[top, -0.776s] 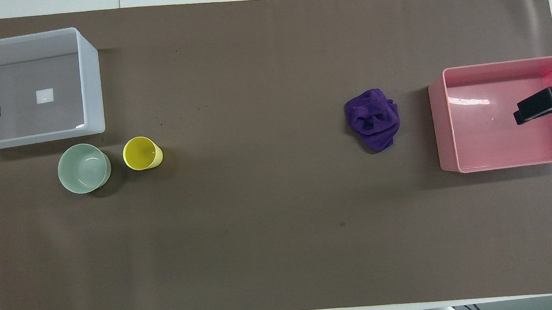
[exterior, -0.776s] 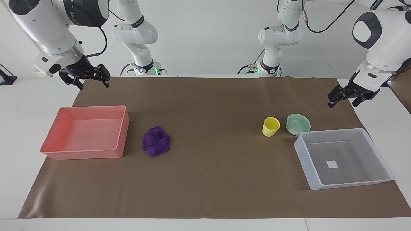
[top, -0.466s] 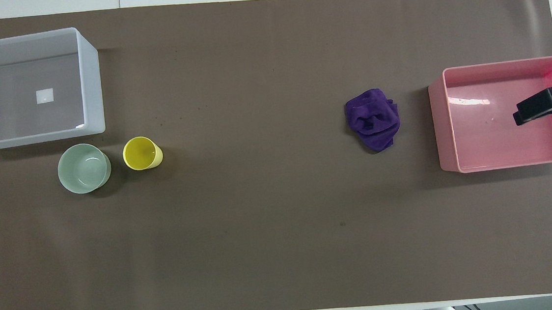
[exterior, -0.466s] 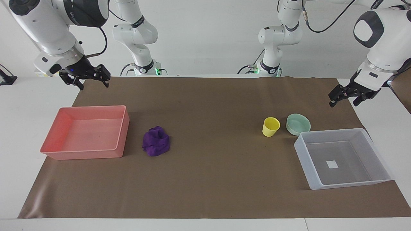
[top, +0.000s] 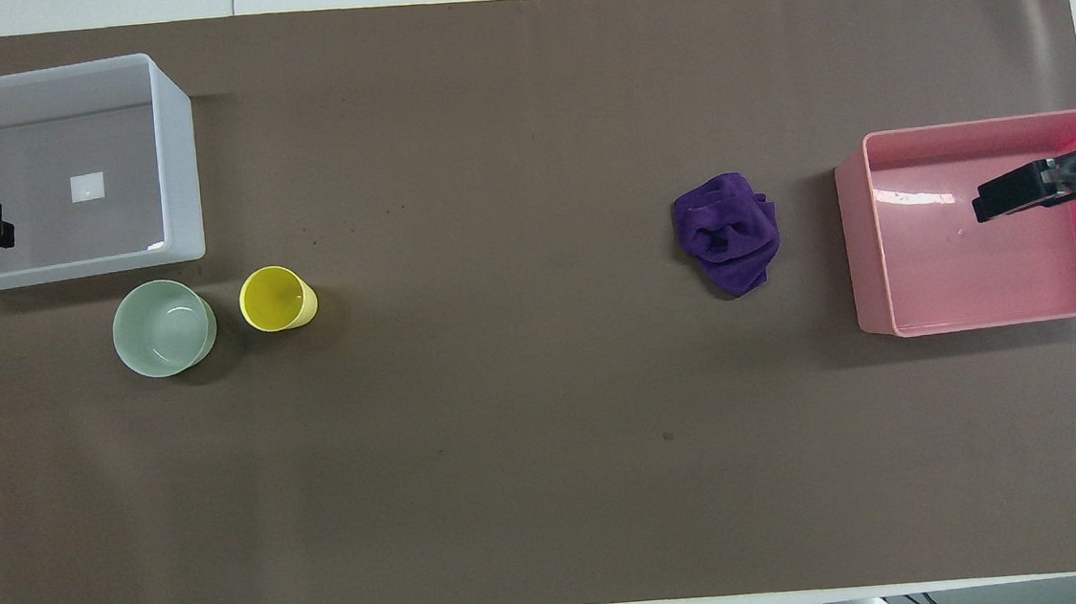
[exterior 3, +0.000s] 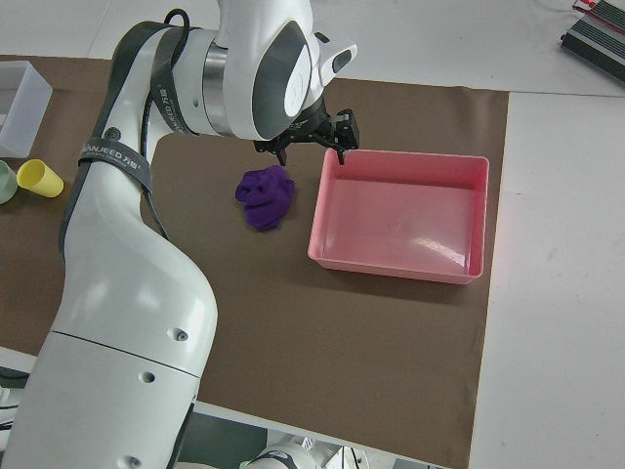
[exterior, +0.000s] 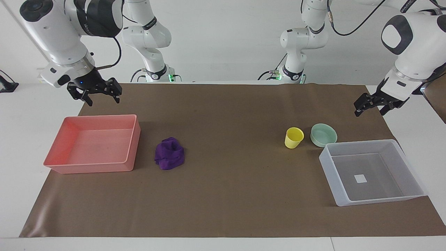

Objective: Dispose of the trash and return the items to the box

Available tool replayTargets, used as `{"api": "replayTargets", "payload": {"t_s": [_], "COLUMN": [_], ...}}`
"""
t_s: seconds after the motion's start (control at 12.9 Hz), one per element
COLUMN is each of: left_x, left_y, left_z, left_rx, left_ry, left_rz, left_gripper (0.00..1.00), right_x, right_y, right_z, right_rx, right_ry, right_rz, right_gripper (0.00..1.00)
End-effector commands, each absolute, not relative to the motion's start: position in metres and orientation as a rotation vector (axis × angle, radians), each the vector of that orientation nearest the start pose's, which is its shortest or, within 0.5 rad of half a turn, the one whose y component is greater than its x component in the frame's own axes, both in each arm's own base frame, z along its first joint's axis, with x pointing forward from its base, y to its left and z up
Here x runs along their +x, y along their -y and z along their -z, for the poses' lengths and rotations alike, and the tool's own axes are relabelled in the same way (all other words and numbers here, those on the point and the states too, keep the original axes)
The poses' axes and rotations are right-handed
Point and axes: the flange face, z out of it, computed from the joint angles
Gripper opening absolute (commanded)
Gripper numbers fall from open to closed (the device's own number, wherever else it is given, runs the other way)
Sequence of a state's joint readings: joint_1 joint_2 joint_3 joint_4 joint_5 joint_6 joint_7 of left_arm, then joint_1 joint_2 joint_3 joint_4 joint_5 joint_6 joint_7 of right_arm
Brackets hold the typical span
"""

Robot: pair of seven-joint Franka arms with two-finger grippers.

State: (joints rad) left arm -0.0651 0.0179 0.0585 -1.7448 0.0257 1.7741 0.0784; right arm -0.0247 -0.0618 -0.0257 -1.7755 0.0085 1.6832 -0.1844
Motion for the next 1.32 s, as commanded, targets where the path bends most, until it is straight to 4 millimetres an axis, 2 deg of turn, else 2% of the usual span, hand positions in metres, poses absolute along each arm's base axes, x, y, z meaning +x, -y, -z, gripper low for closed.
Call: {"api": "replayTargets", "payload": {"t_s": [0.0, 0.08, 0.16, 0.23, 0.31, 0.47, 0.62, 0.78, 0.93, 1.01, 1.16, 1.24], "left_x": [0.52, 0.516, 0.513, 0.509, 0.501, 0.497, 0.503, 0.504, 0.508, 0.511, 0.512, 0.512], "left_y": [-0.004, -0.012, -0.014, -0.014, -0.013, -0.006, -0.003, -0.002, -0.001, 0.001, 0.002, 0.003], "left_z": [-0.492, -0.475, -0.457, -0.44, -0.417, -0.378, -0.358, -0.346, -0.338, -0.333, -0.322, -0.322], "left_rx": [-3.111, -3.113, -3.114, -3.115, -3.116, -3.116, -3.116, -3.116, -3.115, -3.115, -3.116, -3.116], "left_ry": [-0.139, -0.115, -0.107, -0.109, -0.112, -0.08, -0.031, -0.03, 0.001, 0.029, 0.093, 0.081], "left_rz": [0.101, 0.079, 0.048, 0.032, 0.034, 0.123, 0.136, 0.134, 0.187, 0.204, 0.193, 0.191], "left_gripper": [1.0, 1.0, 1.0, 1.0, 1.0, 1.0, 1.0, 1.0, 1.0, 0.95, 0.31, 0.13], "right_x": [0.556, 0.569, 0.581, 0.589, 0.597, 0.602, 0.598, 0.601, 0.601, 0.6, 0.595, 0.594], "right_y": [-0.008, -0.039, -0.057, -0.064, -0.08, -0.103, -0.104, -0.11, -0.11, -0.11, -0.109, -0.109], "right_z": [-0.538, -0.523, -0.505, -0.487, -0.466, -0.415, -0.368, -0.334, -0.315, -0.313, -0.304, -0.303], "right_rx": [-3.051, -3.047, -3.045, -3.048, -3.045, -3.045, -3.05, -3.055, -3.058, -3.057, -3.034, -3.029], "right_ry": [0.268, 0.323, 0.338, 0.335, 0.36, 0.386, 0.378, 0.384, 0.379, 0.375, 0.328, 0.326], "right_rz": [0.013, 0.051, 0.072, 0.074, 0.072, 0.132, 0.156, 0.107, 0.069, 0.059, 0.028, 0.025], "right_gripper": [0.99, 0.99, 0.99, 0.99, 0.99, 0.99, 0.98, 0.98, 0.96, 0.94, 0.85, 0.73]}}
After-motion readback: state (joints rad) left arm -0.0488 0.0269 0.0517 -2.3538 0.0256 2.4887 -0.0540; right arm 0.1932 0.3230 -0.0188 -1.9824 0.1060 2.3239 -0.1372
